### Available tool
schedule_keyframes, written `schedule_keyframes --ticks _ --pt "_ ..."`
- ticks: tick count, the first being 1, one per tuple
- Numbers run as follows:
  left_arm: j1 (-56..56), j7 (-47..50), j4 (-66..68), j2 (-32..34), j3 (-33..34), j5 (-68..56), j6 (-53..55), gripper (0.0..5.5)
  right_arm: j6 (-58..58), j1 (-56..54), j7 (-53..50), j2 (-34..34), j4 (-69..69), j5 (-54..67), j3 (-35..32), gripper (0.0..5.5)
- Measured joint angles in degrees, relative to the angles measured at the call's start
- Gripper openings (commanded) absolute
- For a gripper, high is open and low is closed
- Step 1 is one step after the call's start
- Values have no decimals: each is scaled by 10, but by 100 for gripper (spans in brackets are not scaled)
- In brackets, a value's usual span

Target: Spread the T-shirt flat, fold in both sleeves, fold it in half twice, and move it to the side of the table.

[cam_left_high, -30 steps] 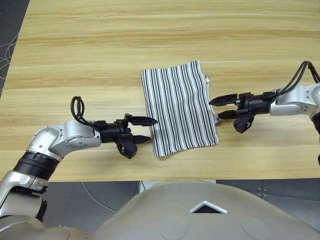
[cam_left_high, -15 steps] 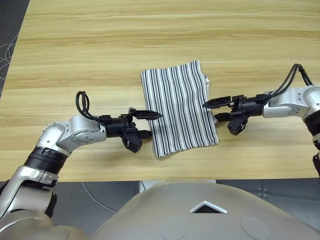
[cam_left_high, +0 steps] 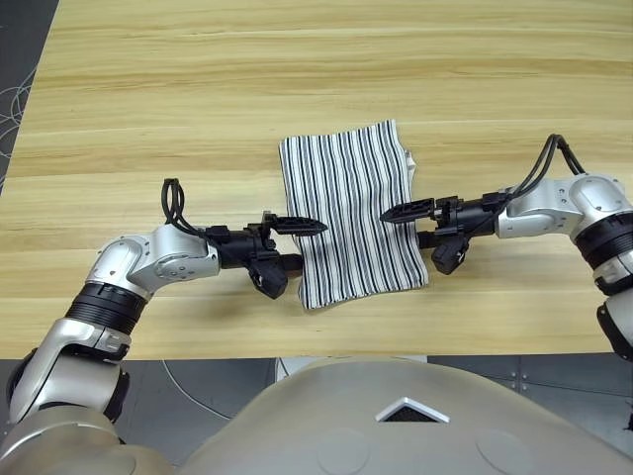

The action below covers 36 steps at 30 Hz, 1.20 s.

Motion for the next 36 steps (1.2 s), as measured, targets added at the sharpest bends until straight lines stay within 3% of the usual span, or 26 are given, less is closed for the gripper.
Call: schedule_keyframes --ticks 15,22,25,28,33,36 --pt "-10 53 41 -2 -21 57 -11 136 21 1 -18 2 12 -22 38 31" --pt "-17 48 47 -2 -26 55 -10 31 23 0 -18 2 12 -22 42 25" --pt "-21 54 44 -2 -25 60 -6 26 23 0 -18 3 12 -20 42 25" --pt "-22 41 29 -3 -26 67 14 26 15 15 40 14 22 65 45 25" --pt "-4 -165 -47 11 -56 -140 138 26 78 55 250 12 -42 355 90 25" --pt "21 -337 -156 73 -66 -294 277 26 178 71 394 -19 -122 528 91 25"
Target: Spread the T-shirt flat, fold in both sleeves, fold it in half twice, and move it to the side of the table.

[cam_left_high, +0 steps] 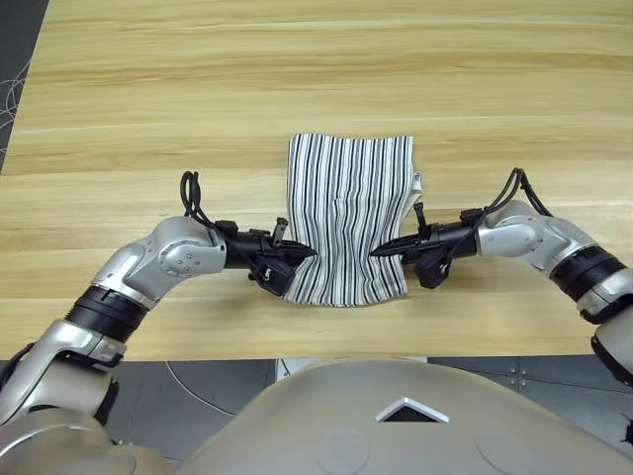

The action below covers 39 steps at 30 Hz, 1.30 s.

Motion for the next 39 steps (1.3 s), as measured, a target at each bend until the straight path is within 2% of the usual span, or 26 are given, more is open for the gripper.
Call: schedule_keyframes --ticks 3,6,13,16,20,25,30,39 --pt "16 -109 -101 57 10 -116 114 26 79 7 102 -10 -30 98 -33 25" --pt "9 -132 -119 61 38 -146 155 26 108 19 157 -9 -35 122 -67 25" --pt "-20 -163 -67 -23 44 -169 211 26 223 85 280 -19 -112 167 -109 25" --pt "-13 -195 -71 -29 42 -185 237 26 289 115 323 -33 -163 194 -128 25" --pt "20 -250 -110 1 49 -232 280 26 354 130 346 -34 -207 232 -169 25" --pt "22 -264 -128 0 80 -271 321 26 436 139 366 -26 -236 273 -219 25" --pt "6 -251 -84 -51 86 -270 344 26 458 139 365 15 -217 271 -253 25" --pt "-44 -211 -29 -119 122 -292 473 26 499 99 320 93 -130 214 -290 25"
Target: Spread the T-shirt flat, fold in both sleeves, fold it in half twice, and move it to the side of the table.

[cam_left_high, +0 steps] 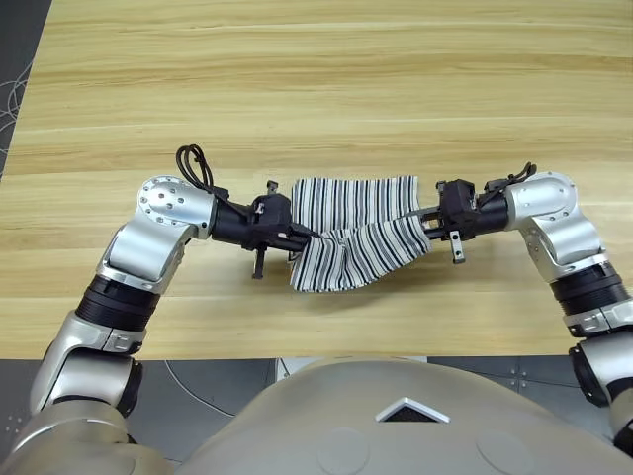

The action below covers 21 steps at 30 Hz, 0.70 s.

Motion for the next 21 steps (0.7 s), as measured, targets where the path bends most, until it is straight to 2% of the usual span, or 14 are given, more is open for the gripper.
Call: schedule_keyframes --ticks 13,19,20,21 --pt "-43 31 173 -84 56 -23 110 26 36 -68 -49 96 186 -70 -26 25" --pt "-109 84 338 -139 98 -32 193 26 101 -95 -67 134 271 -71 -58 25" --pt "-126 97 374 -154 109 -33 212 26 123 -101 -72 144 290 -66 -75 62" --pt "-136 103 390 -159 111 -33 218 26 132 -103 -74 148 297 -62 -83 74"
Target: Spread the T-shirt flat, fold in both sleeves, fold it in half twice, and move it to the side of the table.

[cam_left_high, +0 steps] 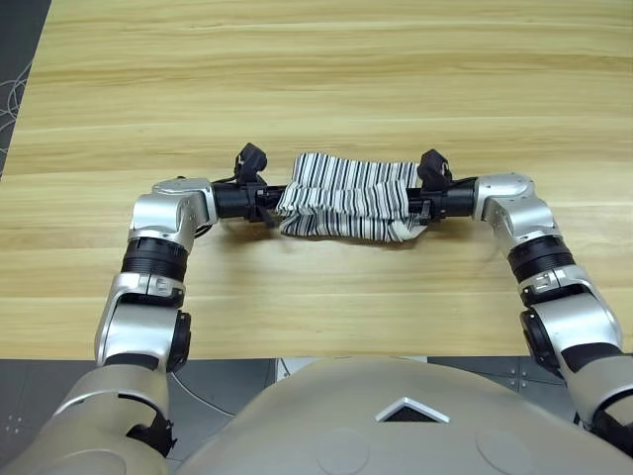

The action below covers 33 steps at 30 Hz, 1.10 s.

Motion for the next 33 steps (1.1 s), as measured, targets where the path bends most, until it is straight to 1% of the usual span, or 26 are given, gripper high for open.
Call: schedule_keyframes --ticks 1,5,8,14,15,20,26,27,28,30,33 --pt "-24 16 39 -14 6 1 5 26 23 -5 -7 10 17 17 -24 98" --pt "-72 38 133 -40 20 7 0 26 84 -14 -23 41 57 65 -99 162" --pt "-90 44 165 -47 13 27 -26 26 100 -15 -35 59 75 78 -128 217" --pt "-105 43 176 -45 -7 50 -58 26 106 -25 -70 92 89 86 -167 217" --pt "-106 43 177 -45 -7 50 -58 46 106 -31 -85 98 93 85 -172 234" --pt "-110 43 182 -45 7 50 -56 95 103 -58 -161 110 133 81 -208 324" --pt "-111 42 172 -30 56 37 -16 157 92 -93 -193 110 165 79 -232 414" --pt "-111 46 172 -28 65 37 -11 177 91 -98 -201 111 169 76 -233 438" --pt "-111 50 172 -26 72 37 -4 185 90 -103 -208 112 171 74 -235 448" --pt "-111 62 169 -22 90 33 8 220 88 -111 -223 114 174 70 -238 488" --pt "-111 69 163 -21 105 32 23 249 84 -123 -239 114 179 63 -244 519"
